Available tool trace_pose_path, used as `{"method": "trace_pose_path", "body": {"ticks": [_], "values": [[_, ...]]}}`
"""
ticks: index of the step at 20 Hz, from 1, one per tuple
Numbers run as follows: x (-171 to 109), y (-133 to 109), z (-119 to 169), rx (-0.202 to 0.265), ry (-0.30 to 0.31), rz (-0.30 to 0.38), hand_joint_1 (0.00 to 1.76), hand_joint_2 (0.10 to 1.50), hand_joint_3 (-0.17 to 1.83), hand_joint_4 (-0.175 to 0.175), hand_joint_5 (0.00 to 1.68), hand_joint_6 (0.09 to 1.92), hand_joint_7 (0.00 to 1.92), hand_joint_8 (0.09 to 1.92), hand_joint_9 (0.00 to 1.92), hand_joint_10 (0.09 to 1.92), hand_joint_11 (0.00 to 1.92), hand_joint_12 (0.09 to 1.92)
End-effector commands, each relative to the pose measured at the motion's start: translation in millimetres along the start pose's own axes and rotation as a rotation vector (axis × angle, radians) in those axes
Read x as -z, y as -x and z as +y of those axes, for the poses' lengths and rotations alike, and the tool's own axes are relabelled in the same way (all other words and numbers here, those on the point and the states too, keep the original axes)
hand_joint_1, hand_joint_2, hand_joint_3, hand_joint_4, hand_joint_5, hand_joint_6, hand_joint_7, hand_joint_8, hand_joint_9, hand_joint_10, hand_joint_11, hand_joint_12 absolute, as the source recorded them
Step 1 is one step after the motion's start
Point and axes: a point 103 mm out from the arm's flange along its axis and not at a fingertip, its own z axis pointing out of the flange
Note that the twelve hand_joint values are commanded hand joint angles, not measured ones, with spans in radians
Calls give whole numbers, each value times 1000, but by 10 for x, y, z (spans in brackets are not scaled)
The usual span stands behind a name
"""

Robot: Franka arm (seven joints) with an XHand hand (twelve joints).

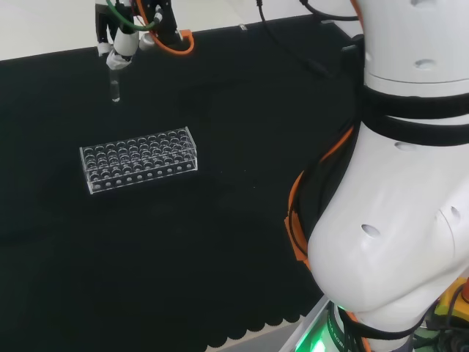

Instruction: Shake the test tube.

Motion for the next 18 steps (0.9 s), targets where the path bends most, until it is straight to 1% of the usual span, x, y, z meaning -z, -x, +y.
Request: {"method": "trace_pose_path", "body": {"ticks": [1,4,6,7,8,10,13,15,16,17,18], "values": [[90,97,-83,-36,24,7,1439,598,631,-175,1410,372,1799,449,1420,417,1066,1159],[59,90,-50,-46,27,21,1440,597,632,-175,1410,372,1799,448,1421,417,1066,1158],[14,44,-3,-38,21,32,1440,597,632,-175,1411,371,1800,447,1421,416,1065,1158],[-13,-6,31,-26,16,37,1440,597,633,-175,1411,371,1800,447,1421,416,1065,1158],[-37,-76,73,-10,11,45,1440,596,633,-175,1411,371,1800,447,1421,416,1065,1158],[-86,-280,166,39,2,64,1440,596,633,-175,1411,371,1800,446,1421,416,1065,1159],[-145,-691,277,140,-14,102,1440,595,634,-175,1412,370,1801,445,1421,416,1065,1159],[-169,-913,314,198,-26,115,1440,595,635,-175,1412,370,1801,444,1421,416,1065,1159],[-180,-979,319,214,-31,111,1440,595,635,-175,1412,370,1801,444,1422,416,1065,1159],[-189,-996,316,215,-33,100,1440,595,635,-175,1412,370,1801,444,1422,416,1065,1159],[-195,-957,302,204,-35,89,1440,595,635,-175,1412,370,1801,443,1422,416,1065,1159]]}}
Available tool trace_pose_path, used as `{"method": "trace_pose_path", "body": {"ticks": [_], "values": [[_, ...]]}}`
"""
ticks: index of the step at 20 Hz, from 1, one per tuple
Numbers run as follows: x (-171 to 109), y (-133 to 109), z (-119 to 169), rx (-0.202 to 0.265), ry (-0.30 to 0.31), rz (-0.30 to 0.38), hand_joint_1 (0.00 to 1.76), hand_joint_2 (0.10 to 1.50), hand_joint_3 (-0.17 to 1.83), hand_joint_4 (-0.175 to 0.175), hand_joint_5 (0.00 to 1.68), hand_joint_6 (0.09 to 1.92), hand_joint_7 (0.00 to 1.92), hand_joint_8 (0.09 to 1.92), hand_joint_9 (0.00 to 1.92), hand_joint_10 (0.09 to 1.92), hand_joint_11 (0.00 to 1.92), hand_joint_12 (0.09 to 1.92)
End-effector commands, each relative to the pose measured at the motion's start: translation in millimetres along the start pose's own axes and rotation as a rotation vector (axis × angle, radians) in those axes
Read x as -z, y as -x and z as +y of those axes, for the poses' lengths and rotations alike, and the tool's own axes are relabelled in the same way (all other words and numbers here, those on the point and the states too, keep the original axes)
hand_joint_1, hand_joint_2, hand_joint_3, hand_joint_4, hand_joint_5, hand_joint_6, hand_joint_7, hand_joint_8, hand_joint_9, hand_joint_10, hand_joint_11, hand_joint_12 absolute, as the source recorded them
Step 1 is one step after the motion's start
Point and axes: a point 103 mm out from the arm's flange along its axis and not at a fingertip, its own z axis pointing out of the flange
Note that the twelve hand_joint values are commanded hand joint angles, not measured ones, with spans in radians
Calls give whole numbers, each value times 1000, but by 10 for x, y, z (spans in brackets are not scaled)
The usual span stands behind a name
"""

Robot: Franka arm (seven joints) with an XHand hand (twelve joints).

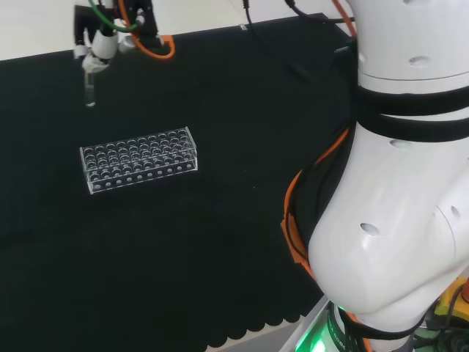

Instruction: Shake the test tube.

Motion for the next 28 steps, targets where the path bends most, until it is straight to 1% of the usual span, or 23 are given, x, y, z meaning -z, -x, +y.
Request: {"method": "trace_pose_path", "body": {"ticks": [1,2,6,8,10,11,13,15,19,20,22,25,28], "values": [[-151,-385,80,87,-42,1,1440,595,635,-175,1412,370,1802,443,1422,416,1065,1159],[-141,-275,43,58,-44,-13,1440,595,635,-175,1412,370,1802,443,1422,416,1065,1159],[-47,400,-259,-114,-51,-85,1440,594,636,-175,1412,369,1802,441,1422,416,1064,1159],[24,690,-434,-189,-48,-114,1440,594,636,-175,1412,369,1802,441,1422,416,1064,1159],[91,899,-581,-246,-41,-135,1440,594,636,-175,1413,369,1803,440,1422,416,1063,1159],[120,970,-633,-266,-36,-145,1440,594,636,-175,1413,369,1803,440,1422,416,1063,1159],[165,1039,-679,-288,-25,-148,1440,594,636,-175,1413,369,1803,440,1422,416,1063,1159],[183,1010,-649,-281,-14,-139,1440,594,636,-175,1413,369,1804,439,1422,416,1063,1159],[111,758,-456,-215,-12,-97,1440,594,636,-175,1413,368,1805,438,1422,416,1062,1160],[81,668,-395,-194,-7,-71,1440,594,636,-175,1413,368,1805,438,1422,416,1062,1160],[18,466,-275,-144,-6,-43,1440,594,636,-175,1413,368,1805,437,1422,416,1062,1160],[-64,171,-120,-69,-12,-16,1440,594,636,-175,1413,368,1805,436,1422,415,1062,1160],[-102,-57,0,-13,-20,4,1440,594,636,-175,1413,368,1805,436,1422,415,1061,1160]]}}
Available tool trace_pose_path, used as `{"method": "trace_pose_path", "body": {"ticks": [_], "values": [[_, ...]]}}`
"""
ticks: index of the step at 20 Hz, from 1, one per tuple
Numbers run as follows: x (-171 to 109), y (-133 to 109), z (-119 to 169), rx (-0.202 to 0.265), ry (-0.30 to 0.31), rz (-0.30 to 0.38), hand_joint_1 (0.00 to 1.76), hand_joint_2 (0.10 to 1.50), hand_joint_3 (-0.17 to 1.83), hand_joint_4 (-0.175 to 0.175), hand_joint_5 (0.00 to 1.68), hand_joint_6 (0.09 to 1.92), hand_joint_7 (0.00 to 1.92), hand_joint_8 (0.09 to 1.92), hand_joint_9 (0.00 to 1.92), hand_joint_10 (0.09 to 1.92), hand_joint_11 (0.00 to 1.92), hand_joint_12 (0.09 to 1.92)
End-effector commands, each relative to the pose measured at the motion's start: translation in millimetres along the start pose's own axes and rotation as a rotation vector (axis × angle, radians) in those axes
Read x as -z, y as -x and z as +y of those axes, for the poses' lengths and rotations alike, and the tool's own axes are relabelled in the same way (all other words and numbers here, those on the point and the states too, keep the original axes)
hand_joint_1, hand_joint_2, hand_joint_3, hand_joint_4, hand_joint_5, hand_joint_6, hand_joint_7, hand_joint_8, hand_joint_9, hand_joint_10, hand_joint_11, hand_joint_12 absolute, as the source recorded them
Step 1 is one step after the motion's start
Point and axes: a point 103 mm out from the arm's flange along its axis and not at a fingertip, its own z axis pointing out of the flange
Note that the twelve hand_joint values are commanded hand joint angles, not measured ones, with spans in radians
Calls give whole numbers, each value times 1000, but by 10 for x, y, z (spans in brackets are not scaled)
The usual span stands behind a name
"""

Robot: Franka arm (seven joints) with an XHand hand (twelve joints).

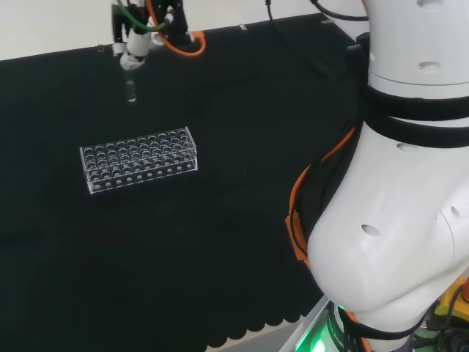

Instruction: Shake the test tube.

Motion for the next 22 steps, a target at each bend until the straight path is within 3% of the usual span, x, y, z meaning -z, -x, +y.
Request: {"method": "trace_pose_path", "body": {"ticks": [1,6,16,22], "values": [[-100,-685,249,157,-10,69,1440,594,636,-175,1413,368,1806,435,1422,415,1061,1160],[-102,-735,283,168,-18,59,1440,594,636,-175,1413,368,1806,434,1422,415,1061,1161],[-34,-137,145,56,-37,-43,1440,594,636,-175,1413,368,1807,432,1422,416,1060,1161],[53,28,98,19,-20,-40,1440,594,636,-175,1413,368,1808,432,1422,416,1059,1161]]}}
